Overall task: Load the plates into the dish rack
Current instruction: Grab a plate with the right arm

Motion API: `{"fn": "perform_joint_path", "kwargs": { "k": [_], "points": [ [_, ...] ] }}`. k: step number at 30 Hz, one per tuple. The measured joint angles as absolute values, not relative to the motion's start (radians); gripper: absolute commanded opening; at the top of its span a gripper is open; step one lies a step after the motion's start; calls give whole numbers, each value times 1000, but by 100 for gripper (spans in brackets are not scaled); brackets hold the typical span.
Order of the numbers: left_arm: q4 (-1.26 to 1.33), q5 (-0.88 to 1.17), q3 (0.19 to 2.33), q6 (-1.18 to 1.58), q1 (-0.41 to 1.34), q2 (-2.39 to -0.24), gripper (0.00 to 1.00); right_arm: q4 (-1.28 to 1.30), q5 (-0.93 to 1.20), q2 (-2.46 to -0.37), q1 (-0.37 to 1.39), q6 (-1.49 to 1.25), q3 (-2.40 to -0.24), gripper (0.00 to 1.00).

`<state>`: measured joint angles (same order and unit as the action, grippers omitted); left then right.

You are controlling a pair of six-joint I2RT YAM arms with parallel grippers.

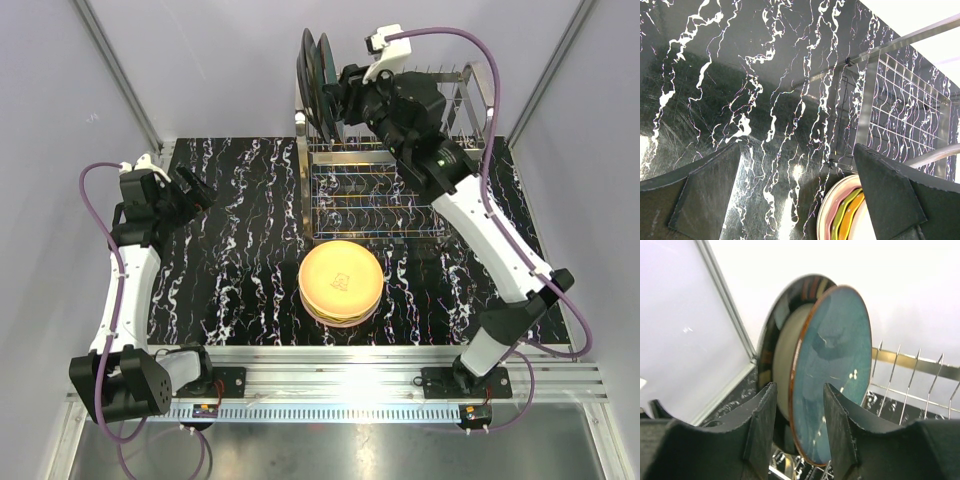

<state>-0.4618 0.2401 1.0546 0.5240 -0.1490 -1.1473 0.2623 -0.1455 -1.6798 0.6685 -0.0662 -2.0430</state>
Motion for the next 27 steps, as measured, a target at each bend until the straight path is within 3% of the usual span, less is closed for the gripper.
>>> {"fn": "perform_joint_path", "kwargs": {
  "k": [10, 27],
  "points": [
    [-462, 240, 1055, 524, -149, -1147, 99, 220, -111, -1588, 669, -93, -1977, 52],
    [-461, 247, 1055, 524, -149, -1147, 99, 117, -3, -1013, 669, -103, -1349, 52]
  ]
}}
